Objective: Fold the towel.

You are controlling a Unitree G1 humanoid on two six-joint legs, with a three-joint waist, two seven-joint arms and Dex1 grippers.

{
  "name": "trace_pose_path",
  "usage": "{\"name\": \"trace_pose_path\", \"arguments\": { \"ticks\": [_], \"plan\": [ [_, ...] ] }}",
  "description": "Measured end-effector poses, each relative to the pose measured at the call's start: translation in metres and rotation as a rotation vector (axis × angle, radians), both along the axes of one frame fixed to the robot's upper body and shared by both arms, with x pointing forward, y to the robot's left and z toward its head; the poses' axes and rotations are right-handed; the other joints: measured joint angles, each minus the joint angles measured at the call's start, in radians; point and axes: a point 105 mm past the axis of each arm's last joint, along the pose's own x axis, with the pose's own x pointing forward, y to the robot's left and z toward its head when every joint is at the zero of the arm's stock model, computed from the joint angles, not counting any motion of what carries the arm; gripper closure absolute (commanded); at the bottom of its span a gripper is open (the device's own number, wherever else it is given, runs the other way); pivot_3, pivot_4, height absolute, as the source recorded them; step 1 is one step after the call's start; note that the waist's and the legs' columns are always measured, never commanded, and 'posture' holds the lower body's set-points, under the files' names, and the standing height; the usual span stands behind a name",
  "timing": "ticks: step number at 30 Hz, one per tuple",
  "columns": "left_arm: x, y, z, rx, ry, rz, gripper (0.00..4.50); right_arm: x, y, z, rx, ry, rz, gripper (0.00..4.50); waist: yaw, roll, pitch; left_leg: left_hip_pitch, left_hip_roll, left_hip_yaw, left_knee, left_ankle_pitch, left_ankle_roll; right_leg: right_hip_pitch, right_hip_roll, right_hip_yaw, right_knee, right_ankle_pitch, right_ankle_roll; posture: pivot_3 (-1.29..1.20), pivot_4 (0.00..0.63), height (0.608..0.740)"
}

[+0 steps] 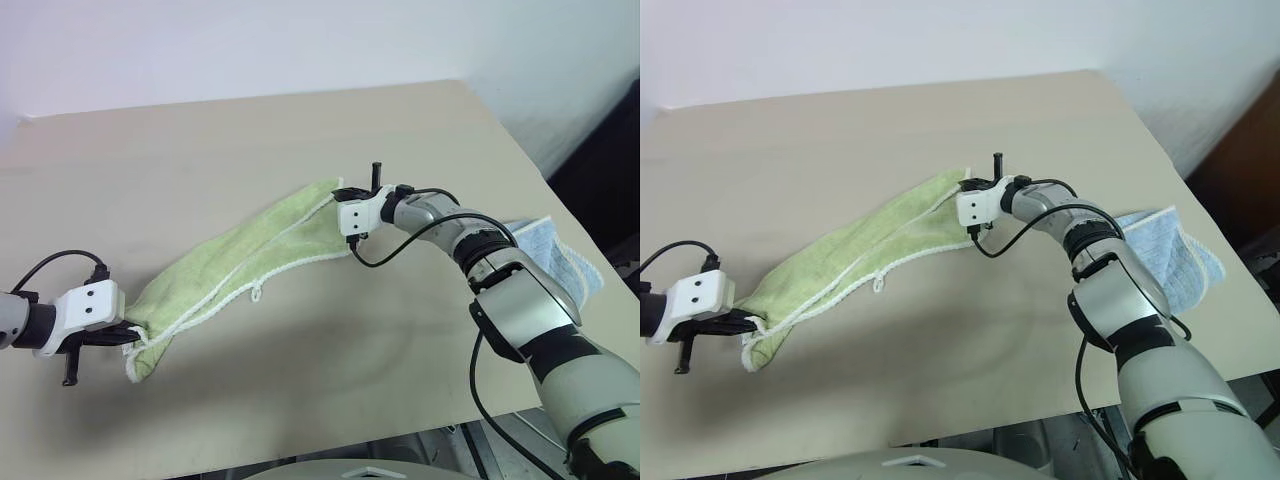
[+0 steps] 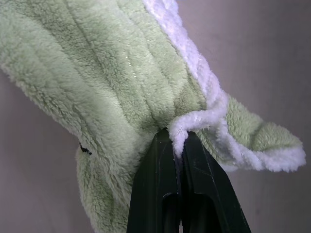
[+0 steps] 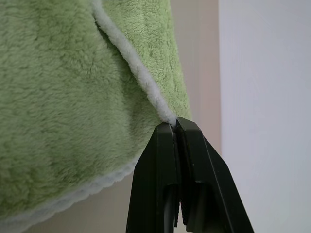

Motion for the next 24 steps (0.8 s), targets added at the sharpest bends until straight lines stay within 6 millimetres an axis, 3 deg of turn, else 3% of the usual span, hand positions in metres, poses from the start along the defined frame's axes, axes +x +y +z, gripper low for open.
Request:
{"name": "trace_pose_path", "arguments": {
  "ticks": [2, 5, 8, 12, 15, 24],
  "plan": [
    [0.019, -0.009, 0.009, -0.076, -0.103, 0.038, 4.50, 0.001, -0.009, 0.000, 0.031, 0.005, -0.028, 4.46, 0.010, 0.000, 0.000, 0.000, 0.000, -0.001, 0.001, 0.000, 0.000, 0.001, 0.000, 0.000, 0.000, 0.000, 0.000, 0.00, 0.150, 0.728],
    [0.066, -0.018, 0.051, -0.268, -0.363, 0.187, 4.50, 0.006, -0.023, 0.017, 0.140, -0.009, -0.082, 4.46, 0.026, -0.001, 0.000, 0.000, 0.000, -0.002, 0.003, 0.001, -0.001, 0.002, 0.001, 0.000, 0.000, 0.002, 0.003, 0.00, 0.150, 0.728],
    [0.093, -0.007, 0.094, -0.348, -0.565, 0.328, 4.50, 0.010, -0.046, 0.044, 0.219, -0.044, -0.135, 4.46, 0.024, -0.001, 0.000, 0.001, -0.001, -0.002, 0.002, 0.001, -0.001, 0.003, 0.000, 0.000, 0.001, 0.003, 0.004, 0.00, 0.150, 0.728],
    [0.120, 0.015, 0.128, -0.475, -0.732, 0.546, 4.50, 0.007, -0.091, 0.069, 0.348, -0.003, -0.220, 4.46, 0.028, -0.001, 0.000, 0.001, -0.001, -0.002, 0.002, 0.000, 0.000, 0.005, 0.001, -0.001, 0.000, 0.003, 0.004, 0.00, 0.150, 0.728],
    [0.143, 0.021, 0.153, -0.594, -0.832, 0.675, 4.50, 0.000, -0.107, 0.087, 0.424, 0.037, -0.228, 4.46, 0.028, -0.002, 0.000, 0.001, -0.001, -0.002, 0.002, 0.000, 0.000, 0.006, 0.001, -0.001, -0.001, 0.004, 0.007, 0.00, 0.150, 0.728],
    [0.175, -0.005, 0.183, -0.727, -0.902, 0.678, 4.50, -0.006, -0.140, 0.144, 0.490, -0.051, -0.299, 4.46, 0.025, -0.002, 0.001, 0.001, -0.001, 0.000, 0.002, 0.001, 0.000, 0.004, 0.001, 0.000, -0.001, 0.005, 0.007, 0.00, 0.150, 0.728]
  ]
}}
